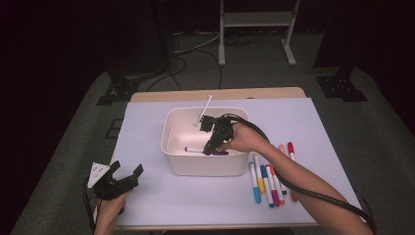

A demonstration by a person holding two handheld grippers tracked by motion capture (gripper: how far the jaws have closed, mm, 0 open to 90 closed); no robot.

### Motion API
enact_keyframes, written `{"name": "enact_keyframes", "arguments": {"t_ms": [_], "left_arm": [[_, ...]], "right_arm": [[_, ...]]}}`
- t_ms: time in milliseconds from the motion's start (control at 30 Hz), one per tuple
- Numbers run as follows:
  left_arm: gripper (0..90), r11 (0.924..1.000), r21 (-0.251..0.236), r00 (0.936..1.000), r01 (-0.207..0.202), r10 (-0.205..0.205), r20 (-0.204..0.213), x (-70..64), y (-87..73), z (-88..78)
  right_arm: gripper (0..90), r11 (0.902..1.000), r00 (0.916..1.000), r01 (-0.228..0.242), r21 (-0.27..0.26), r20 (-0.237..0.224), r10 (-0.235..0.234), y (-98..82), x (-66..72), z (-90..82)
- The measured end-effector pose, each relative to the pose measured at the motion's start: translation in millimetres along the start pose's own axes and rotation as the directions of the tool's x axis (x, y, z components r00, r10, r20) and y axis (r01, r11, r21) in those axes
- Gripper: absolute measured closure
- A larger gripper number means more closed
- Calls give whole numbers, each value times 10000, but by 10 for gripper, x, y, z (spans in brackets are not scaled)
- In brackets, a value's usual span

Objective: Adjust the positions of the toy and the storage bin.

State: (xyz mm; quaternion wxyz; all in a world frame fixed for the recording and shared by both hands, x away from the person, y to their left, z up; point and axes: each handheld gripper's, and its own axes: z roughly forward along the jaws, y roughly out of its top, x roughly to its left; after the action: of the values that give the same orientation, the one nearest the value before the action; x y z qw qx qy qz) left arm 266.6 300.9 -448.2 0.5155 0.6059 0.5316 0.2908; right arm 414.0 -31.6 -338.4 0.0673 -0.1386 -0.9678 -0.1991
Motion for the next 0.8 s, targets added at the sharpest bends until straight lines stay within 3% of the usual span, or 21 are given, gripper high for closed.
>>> {"name": "enact_keyframes", "arguments": {"t_ms": [533,633,800], "left_arm": [[33,10000,-50,10000,26,-26,-50,16,6,-14],[33,9999,-55,10000,86,-86,-1,14,8,-16],[33,9999,-65,10000,77,-76,46,7,10,-13]], "right_arm": [[753,9973,9999,114,727,-20,-113,46,15,184],[745,9954,9999,-17,957,164,2,50,22,196],[685,9966,9997,-102,820,215,85,48,10,145]]}}
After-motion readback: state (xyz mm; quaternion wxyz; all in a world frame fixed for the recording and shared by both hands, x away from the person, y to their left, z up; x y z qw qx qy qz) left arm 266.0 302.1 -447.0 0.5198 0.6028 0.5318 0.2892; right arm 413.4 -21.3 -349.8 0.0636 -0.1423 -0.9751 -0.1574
